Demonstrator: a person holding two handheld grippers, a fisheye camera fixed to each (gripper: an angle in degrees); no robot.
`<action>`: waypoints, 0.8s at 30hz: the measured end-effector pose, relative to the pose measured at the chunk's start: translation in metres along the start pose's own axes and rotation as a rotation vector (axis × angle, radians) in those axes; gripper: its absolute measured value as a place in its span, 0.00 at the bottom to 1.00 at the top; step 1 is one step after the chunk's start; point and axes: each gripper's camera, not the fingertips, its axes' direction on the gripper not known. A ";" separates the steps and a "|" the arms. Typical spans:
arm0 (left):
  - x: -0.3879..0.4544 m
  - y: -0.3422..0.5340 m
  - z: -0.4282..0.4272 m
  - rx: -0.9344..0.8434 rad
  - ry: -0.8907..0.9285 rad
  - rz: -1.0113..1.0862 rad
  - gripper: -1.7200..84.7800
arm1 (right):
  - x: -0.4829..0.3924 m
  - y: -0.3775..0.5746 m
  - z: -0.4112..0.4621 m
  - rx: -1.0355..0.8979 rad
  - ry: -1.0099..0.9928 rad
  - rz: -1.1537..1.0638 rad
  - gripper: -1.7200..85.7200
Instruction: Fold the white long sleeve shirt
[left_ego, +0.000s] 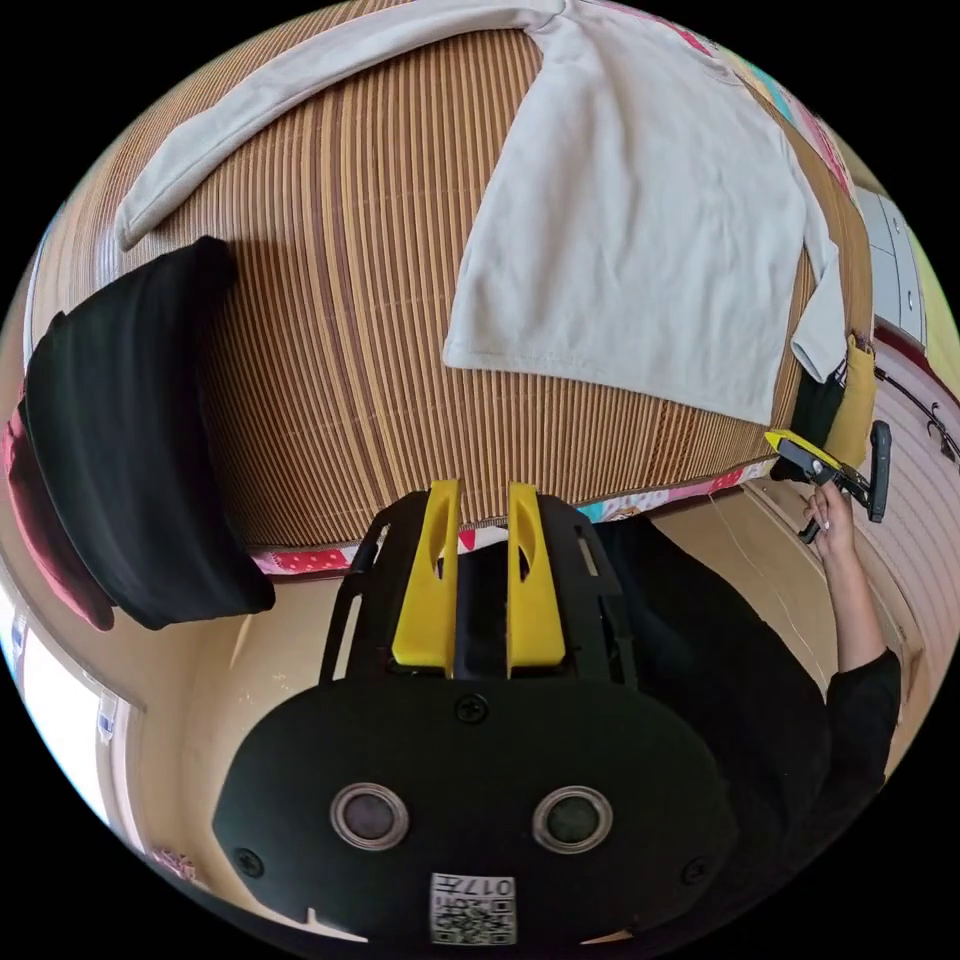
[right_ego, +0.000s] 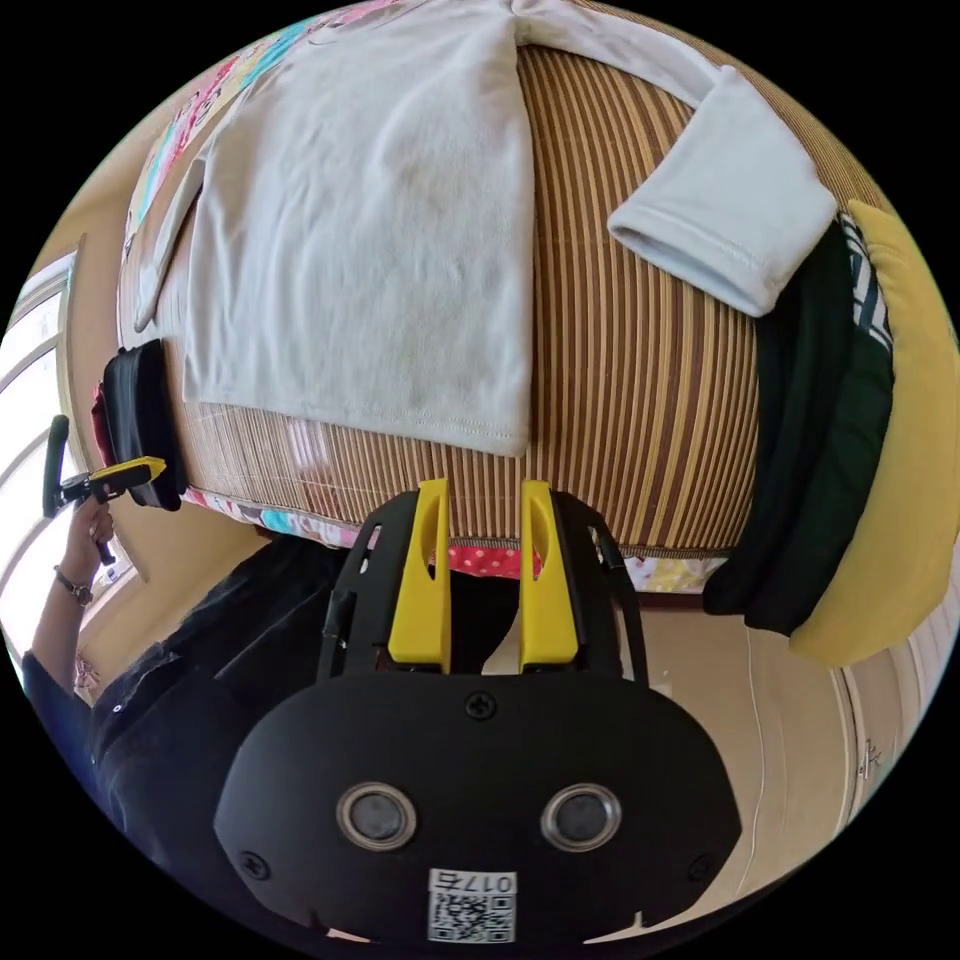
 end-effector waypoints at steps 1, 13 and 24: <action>0.001 -0.008 -0.004 0.015 -0.003 0.026 0.11 | -0.016 -0.004 -0.006 0.026 -0.026 -0.037 0.14; -0.005 -0.066 0.024 0.068 -0.189 0.104 0.12 | -0.122 0.006 -0.002 0.268 0.158 -0.138 0.11; -0.045 0.010 0.103 0.206 0.112 -0.125 0.07 | -0.149 0.067 0.090 0.268 0.347 -0.274 0.03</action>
